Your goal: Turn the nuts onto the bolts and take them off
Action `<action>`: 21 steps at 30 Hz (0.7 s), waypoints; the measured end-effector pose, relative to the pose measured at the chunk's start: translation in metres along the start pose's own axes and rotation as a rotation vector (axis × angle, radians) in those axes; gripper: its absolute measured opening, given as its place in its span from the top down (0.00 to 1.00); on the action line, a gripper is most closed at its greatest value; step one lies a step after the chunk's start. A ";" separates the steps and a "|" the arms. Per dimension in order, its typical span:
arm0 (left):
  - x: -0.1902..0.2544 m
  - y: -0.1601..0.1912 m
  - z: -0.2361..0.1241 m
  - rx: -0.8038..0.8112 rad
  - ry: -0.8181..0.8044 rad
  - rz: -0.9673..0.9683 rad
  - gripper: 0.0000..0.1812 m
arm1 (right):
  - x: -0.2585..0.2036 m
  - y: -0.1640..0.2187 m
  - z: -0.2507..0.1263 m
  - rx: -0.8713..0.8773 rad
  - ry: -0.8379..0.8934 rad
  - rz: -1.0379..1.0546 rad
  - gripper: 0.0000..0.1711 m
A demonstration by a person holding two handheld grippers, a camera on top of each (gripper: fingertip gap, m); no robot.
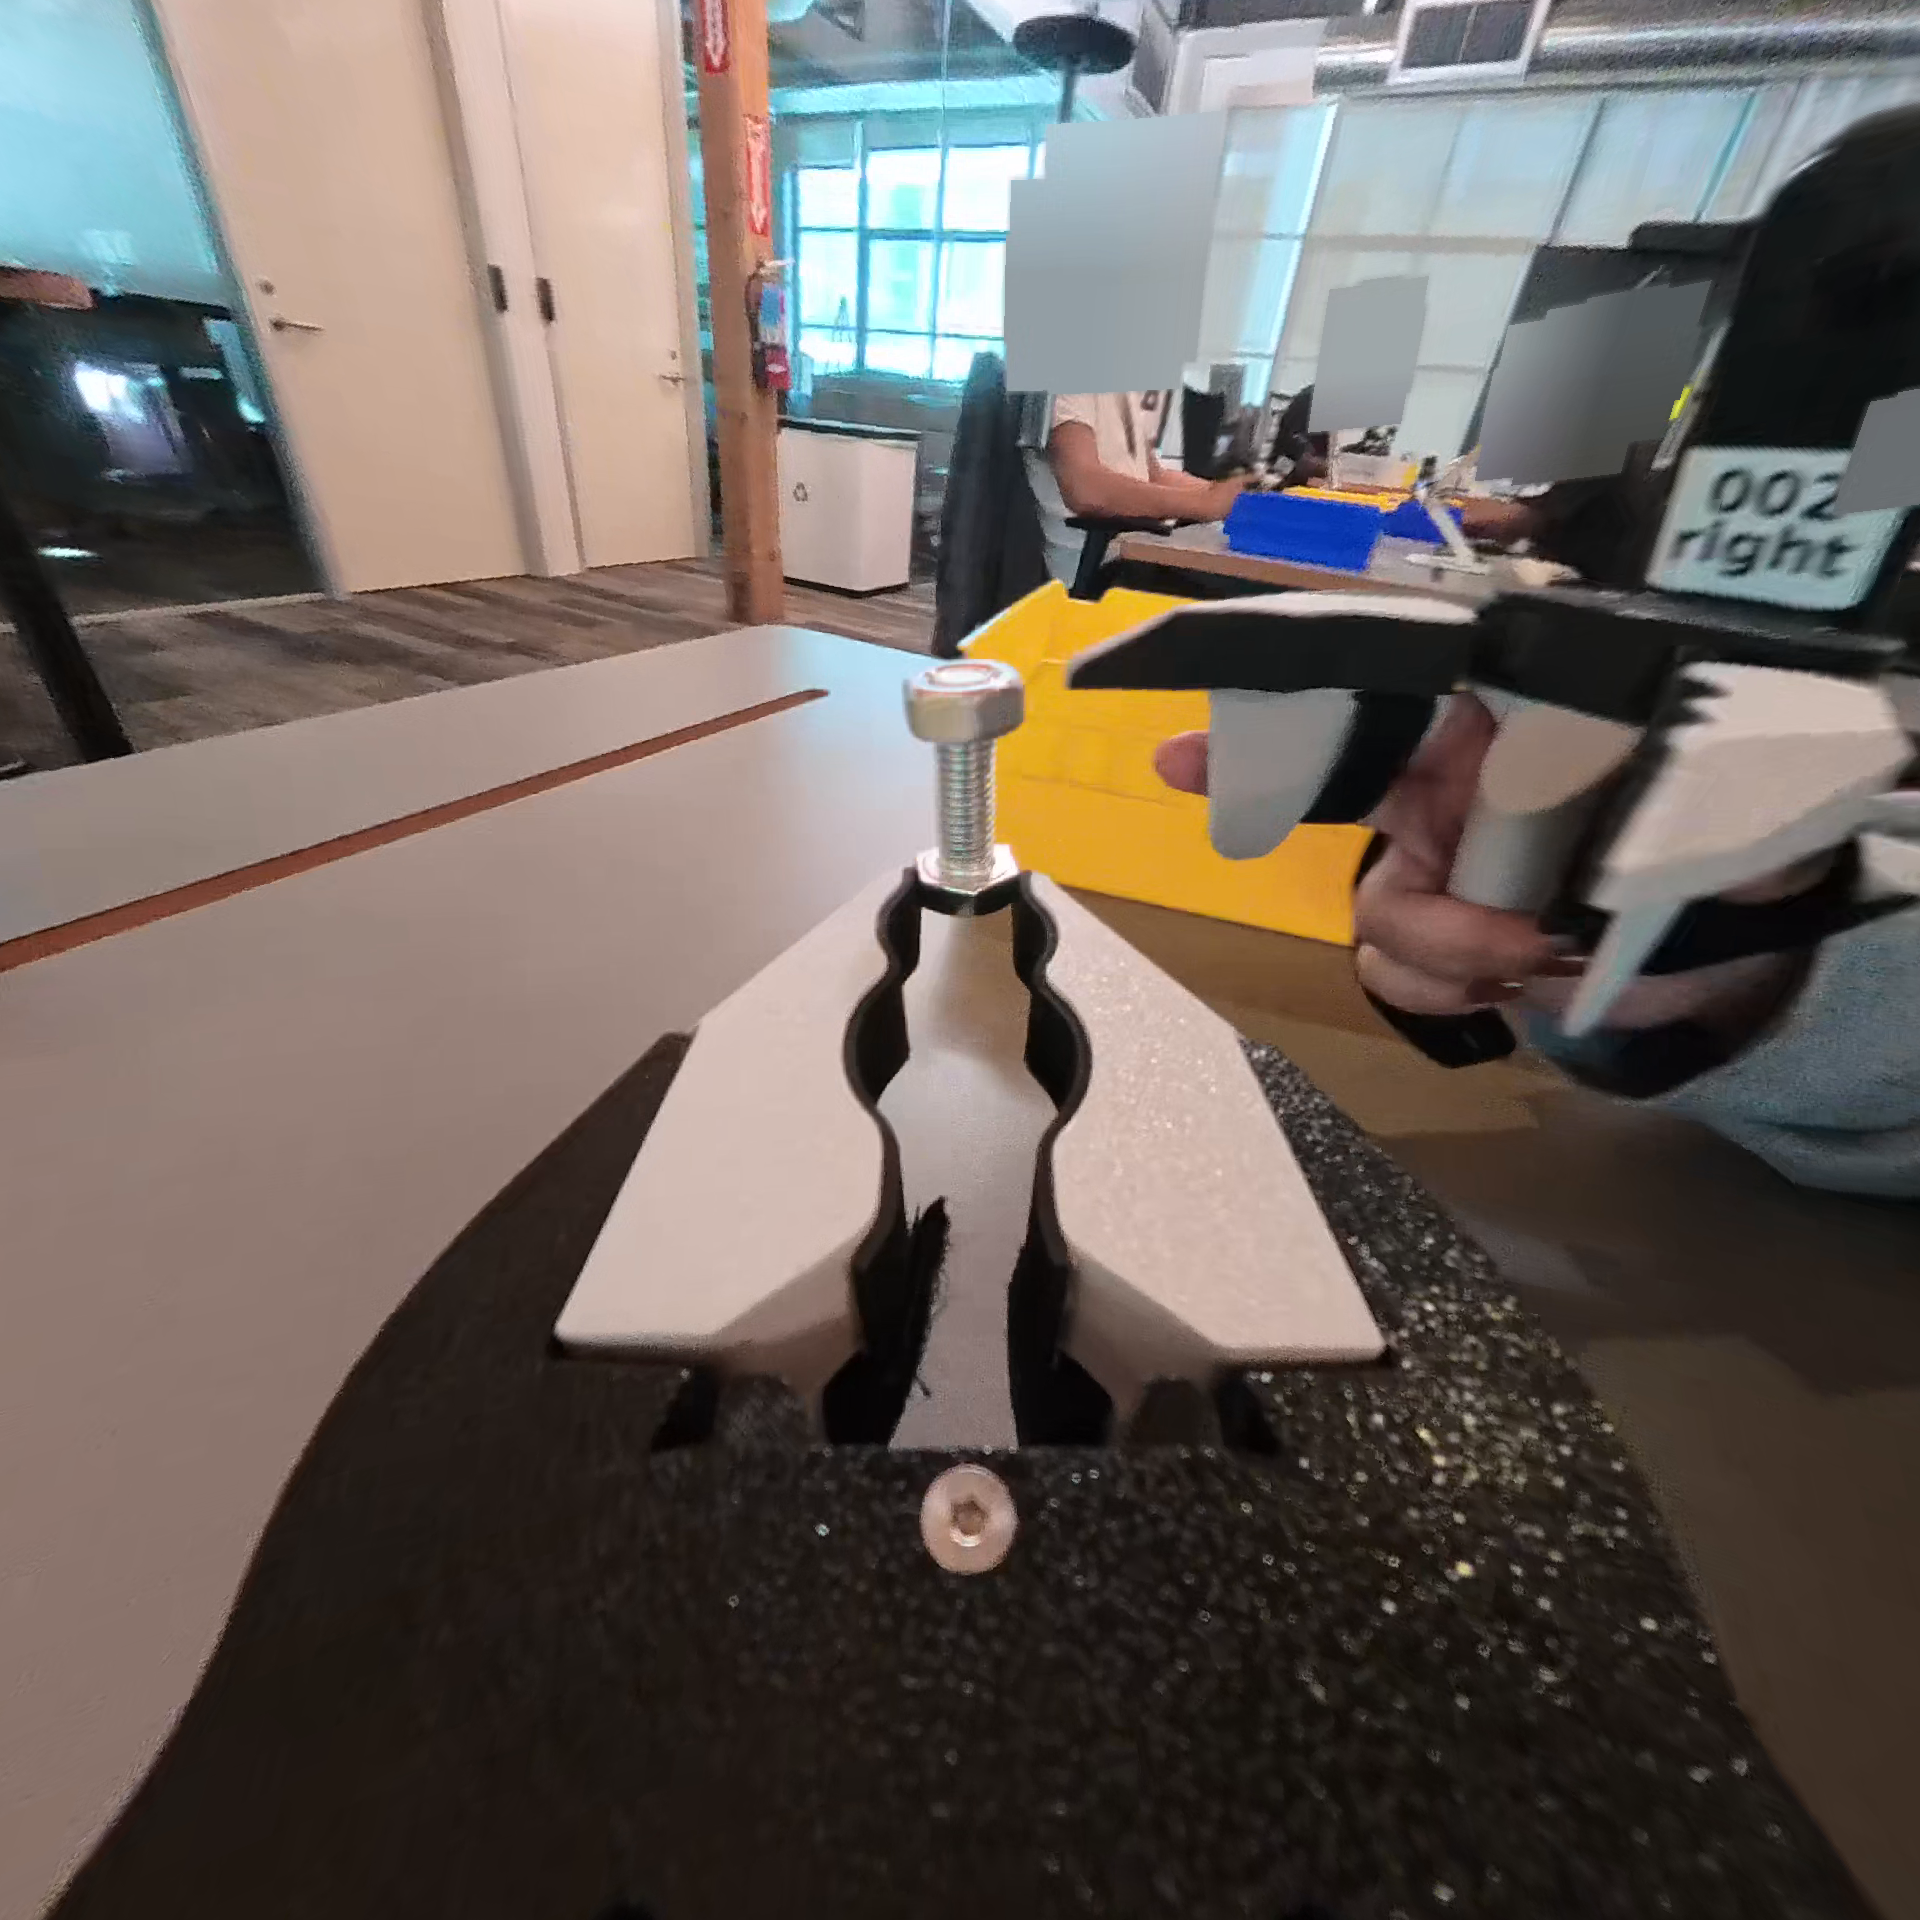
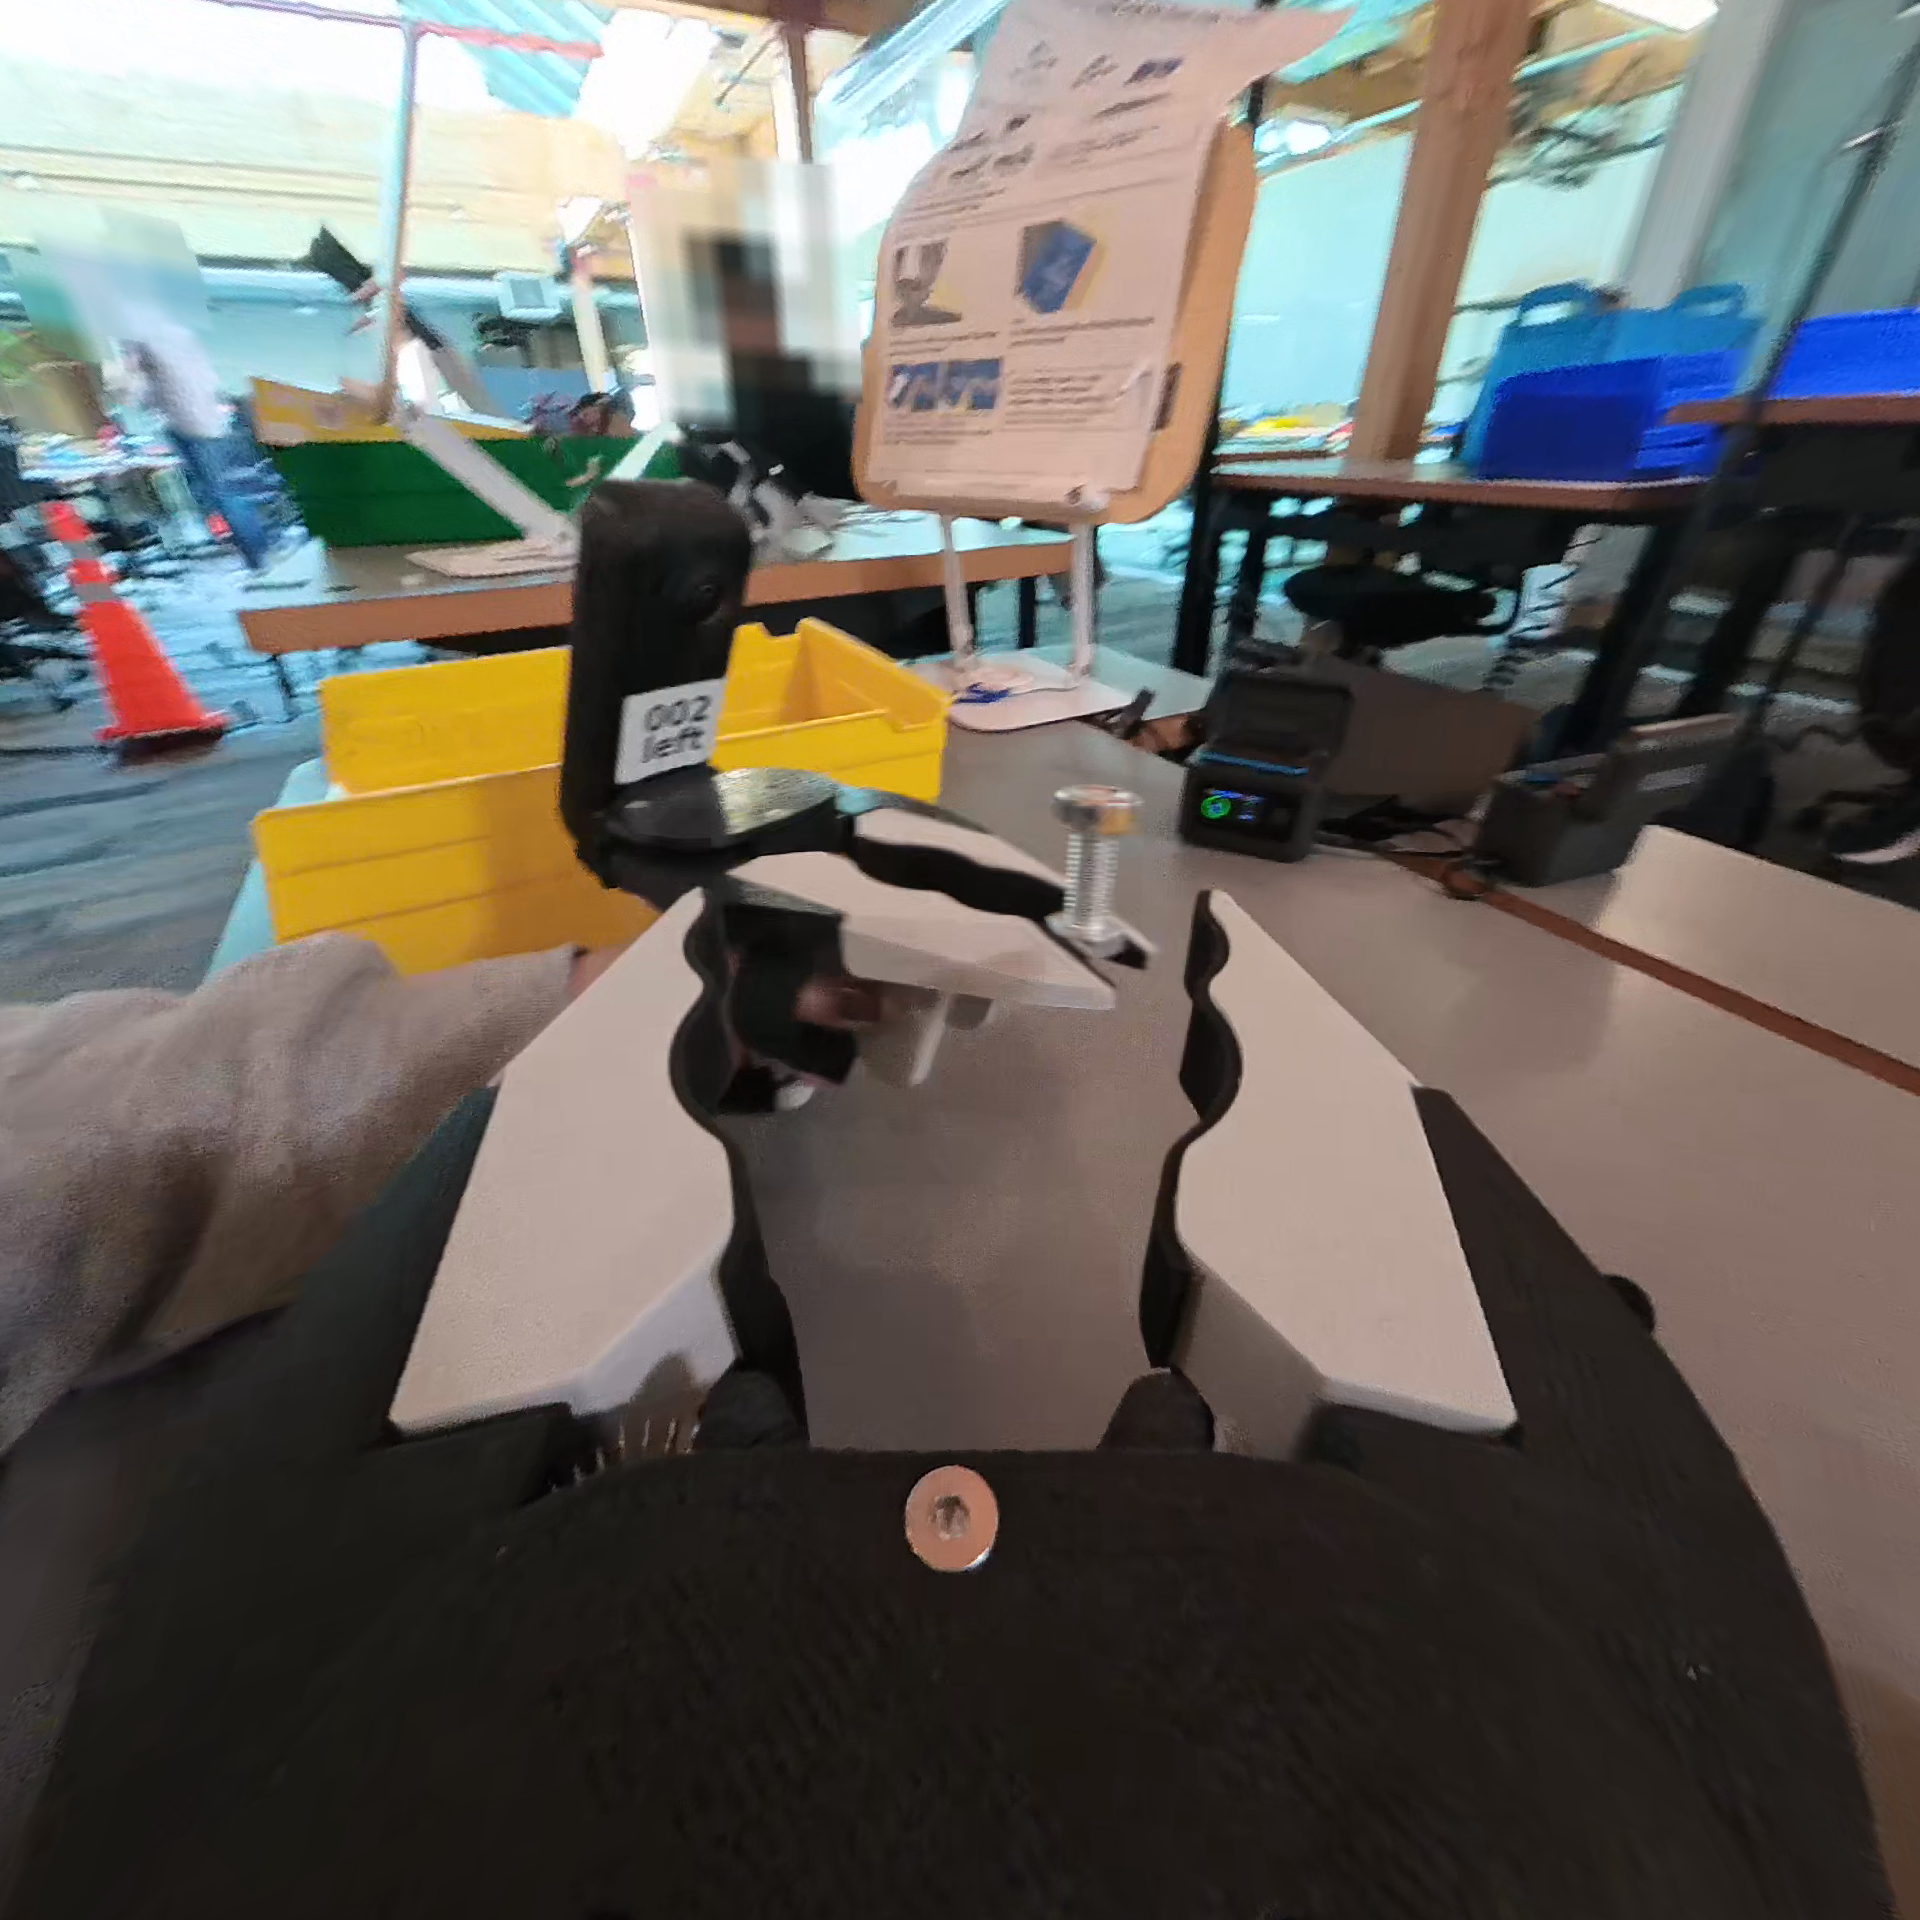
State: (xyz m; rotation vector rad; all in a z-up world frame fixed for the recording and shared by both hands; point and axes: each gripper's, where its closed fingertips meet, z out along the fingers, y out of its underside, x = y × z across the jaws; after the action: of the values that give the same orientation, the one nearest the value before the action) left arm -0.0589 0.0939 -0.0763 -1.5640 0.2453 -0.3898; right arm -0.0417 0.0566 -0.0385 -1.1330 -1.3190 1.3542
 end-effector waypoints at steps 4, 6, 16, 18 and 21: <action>0.041 0.004 0.012 -0.025 0.183 0.041 0.91 | 0.002 -0.003 0.024 0.004 -0.009 0.018 0.42; 0.049 0.007 0.015 -0.039 0.207 0.046 0.91 | -0.009 0.000 0.032 -0.022 -0.072 0.053 0.40; 0.044 0.002 0.008 -0.020 0.211 0.032 0.91 | 0.000 -0.005 0.017 -0.026 -0.016 0.038 0.40; 0.053 0.004 0.011 -0.031 0.261 0.046 0.91 | -0.014 0.003 0.029 -0.101 -0.113 0.064 0.38; 0.032 0.008 0.008 -0.044 0.145 0.037 0.92 | -0.034 0.019 0.018 -0.232 -0.201 0.085 0.34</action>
State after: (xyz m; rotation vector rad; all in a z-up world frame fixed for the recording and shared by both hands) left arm -0.0255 0.0886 -0.0809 -1.5741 0.3966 -0.4727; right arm -0.0542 0.0200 -0.0570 -1.2445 -1.6222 1.4339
